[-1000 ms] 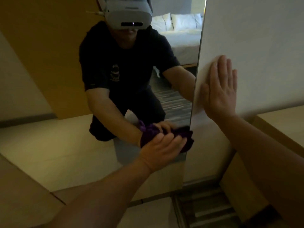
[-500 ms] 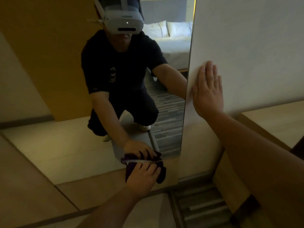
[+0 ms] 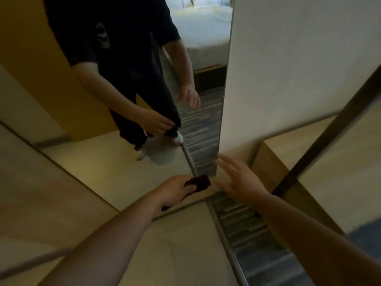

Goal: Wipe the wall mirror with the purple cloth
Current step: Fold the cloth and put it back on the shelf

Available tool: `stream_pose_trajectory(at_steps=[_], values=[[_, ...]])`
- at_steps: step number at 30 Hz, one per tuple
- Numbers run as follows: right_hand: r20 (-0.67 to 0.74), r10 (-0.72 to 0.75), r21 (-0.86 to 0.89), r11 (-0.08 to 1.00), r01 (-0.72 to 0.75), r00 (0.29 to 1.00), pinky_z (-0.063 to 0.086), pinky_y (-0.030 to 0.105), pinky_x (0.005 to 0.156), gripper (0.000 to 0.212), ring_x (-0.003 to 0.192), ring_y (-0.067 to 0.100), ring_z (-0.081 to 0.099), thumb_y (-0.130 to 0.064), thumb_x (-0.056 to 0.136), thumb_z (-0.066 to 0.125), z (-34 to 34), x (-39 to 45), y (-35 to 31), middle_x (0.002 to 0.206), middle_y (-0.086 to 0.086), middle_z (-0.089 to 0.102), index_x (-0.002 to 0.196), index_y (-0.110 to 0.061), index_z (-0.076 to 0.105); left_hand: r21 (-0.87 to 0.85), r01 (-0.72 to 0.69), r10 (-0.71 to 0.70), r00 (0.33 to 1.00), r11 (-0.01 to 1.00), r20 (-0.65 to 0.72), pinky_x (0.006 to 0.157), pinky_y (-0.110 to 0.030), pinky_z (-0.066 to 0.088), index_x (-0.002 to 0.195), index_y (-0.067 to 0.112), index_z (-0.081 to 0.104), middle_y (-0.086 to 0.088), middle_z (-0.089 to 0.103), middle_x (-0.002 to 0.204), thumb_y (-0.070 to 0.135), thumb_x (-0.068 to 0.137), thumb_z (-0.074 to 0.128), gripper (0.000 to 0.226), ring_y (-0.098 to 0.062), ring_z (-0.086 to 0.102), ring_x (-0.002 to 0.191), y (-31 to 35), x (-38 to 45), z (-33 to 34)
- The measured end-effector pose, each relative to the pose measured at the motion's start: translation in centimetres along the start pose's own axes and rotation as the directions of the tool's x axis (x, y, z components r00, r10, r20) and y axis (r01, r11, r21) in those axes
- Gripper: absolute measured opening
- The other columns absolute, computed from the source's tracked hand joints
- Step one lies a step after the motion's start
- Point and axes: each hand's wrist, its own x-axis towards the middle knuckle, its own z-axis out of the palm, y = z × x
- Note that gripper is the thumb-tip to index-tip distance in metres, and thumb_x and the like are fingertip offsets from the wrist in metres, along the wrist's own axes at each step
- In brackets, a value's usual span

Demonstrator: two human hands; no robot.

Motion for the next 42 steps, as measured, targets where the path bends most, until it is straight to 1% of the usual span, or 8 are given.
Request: stream_pose_trajectory(at_steps=[5, 11, 18, 23, 28, 31, 37, 42], values=[[0.169, -0.001, -0.095, 0.995, 0.017, 0.986, 0.012, 0.024, 0.113, 0.083, 0.146, 0.013, 0.023, -0.054, 0.088, 0.062, -10.2, -5.3, -8.3, 0.161, -0.007, 0.023, 0.155, -0.030, 0.019, -0.077, -0.028, 0.044, 0.976, 0.997, 0.213, 0.070, -0.028, 0.046, 0.111, 0.034, 0.066, 0.012, 0.069, 0.097, 0.041, 0.101, 0.055, 0.016, -0.009, 0.064, 0.085, 10.3, -7.4, -8.8], [0.171, 0.151, -0.079, 0.987, -0.140, 0.974, 0.038, 0.021, 0.095, 0.071, 0.118, 0.011, 0.054, -0.045, 0.085, 0.071, -20.2, -9.0, -14.6, 0.137, -0.007, 0.053, 0.146, -0.033, 0.036, 0.022, -0.165, 0.141, 0.899, 0.986, 0.415, 0.079, -0.033, 0.049, 0.088, 0.043, 0.058, 0.010, 0.066, 0.093, 0.039, 0.101, 0.054, 0.014, -0.010, 0.063, 0.085, 20.6, -12.9, -13.9], [0.206, 0.265, -0.063, 0.964, -0.258, 0.942, 0.048, 0.026, 0.078, 0.041, 0.094, 0.013, 0.060, -0.032, 0.089, 0.067, -26.7, -14.1, -14.9, 0.112, -0.004, 0.064, 0.128, -0.024, 0.057, 0.044, -0.271, 0.202, 0.807, 0.961, 0.555, 0.087, -0.036, 0.049, 0.108, 0.037, 0.063, 0.008, 0.067, 0.103, 0.043, 0.102, 0.049, 0.016, -0.011, 0.063, 0.093, 28.9, -13.6, -13.3], [0.195, 0.350, 0.040, 0.930, -0.364, 0.916, 0.051, 0.023, 0.076, 0.026, 0.088, 0.010, 0.063, -0.028, 0.091, 0.063, -29.7, -18.6, -8.9, 0.097, -0.004, 0.068, 0.117, -0.023, 0.064, -0.005, -0.279, 0.222, 0.754, 0.960, 0.618, 0.073, -0.024, 0.048, 0.105, 0.035, 0.061, 0.009, 0.067, 0.099, 0.047, 0.093, 0.064, 0.017, -0.004, 0.066, 0.085, 34.7, -12.2, -9.4], [0.197, 0.381, 0.085, 0.911, -0.403, 0.903, 0.041, 0.009, 0.066, 0.024, 0.082, 0.006, 0.059, -0.026, 0.092, 0.063, -32.6, -22.1, -0.2, 0.089, -0.011, 0.061, 0.115, -0.023, 0.066, 0.212, -0.450, 0.271, 0.784, 0.867, 0.558, 0.067, -0.020, 0.045, 0.104, 0.030, 0.056, 0.014, 0.058, 0.092, 0.029, 0.095, 0.062, 0.012, -0.005, 0.058, 0.083, 40.5, -8.8, -4.0], [0.271, 0.363, 0.099, 0.911, -0.401, 0.892, 0.041, 0.008, 0.065, 0.023, 0.082, 0.004, 0.059, -0.026, 0.094, 0.062, -34.8, -23.5, 5.7, 0.092, -0.010, 0.062, 0.116, -0.023, 0.065, 0.259, -0.486, 0.309, 0.802, 0.835, 0.511, 0.078, -0.029, 0.050, 0.106, 0.027, 0.059, 0.009, 0.053, 0.100, 0.025, 0.096, 0.055, 0.011, -0.010, 0.056, 0.090, 43.4, -5.9, -1.2], [0.471, 0.357, -0.030, 0.920, -0.390, 0.807, 0.053, 0.033, 0.088, 0.026, 0.097, 0.016, 0.063, -0.023, 0.095, 0.060, -37.4, -24.6, 16.1, 0.108, -0.001, 0.066, 0.121, -0.021, 0.062, 0.299, -0.452, 0.294, 0.844, 0.840, 0.449, 0.079, -0.024, 0.045, 0.127, 0.025, 0.058, 0.008, 0.056, 0.113, 0.032, 0.102, 0.054, 0.026, -0.009, 0.055, 0.100, 47.3, -0.7, 4.2], [0.552, 0.360, -0.133, 0.928, -0.347, 0.752, 0.055, 0.039, 0.078, 0.020, 0.087, 0.020, 0.062, -0.023, 0.094, 0.058, -33.7, -22.9, 23.0, 0.097, 0.001, 0.064, 0.113, -0.023, 0.059, 0.267, -0.396, 0.218, 0.830, 0.879, 0.514, 0.081, -0.031, 0.047, 0.125, 0.027, 0.055, 0.008, 0.056, 0.110, 0.037, 0.097, 0.061, 0.030, -0.012, 0.055, 0.101, 46.2, 3.9, 9.7]])
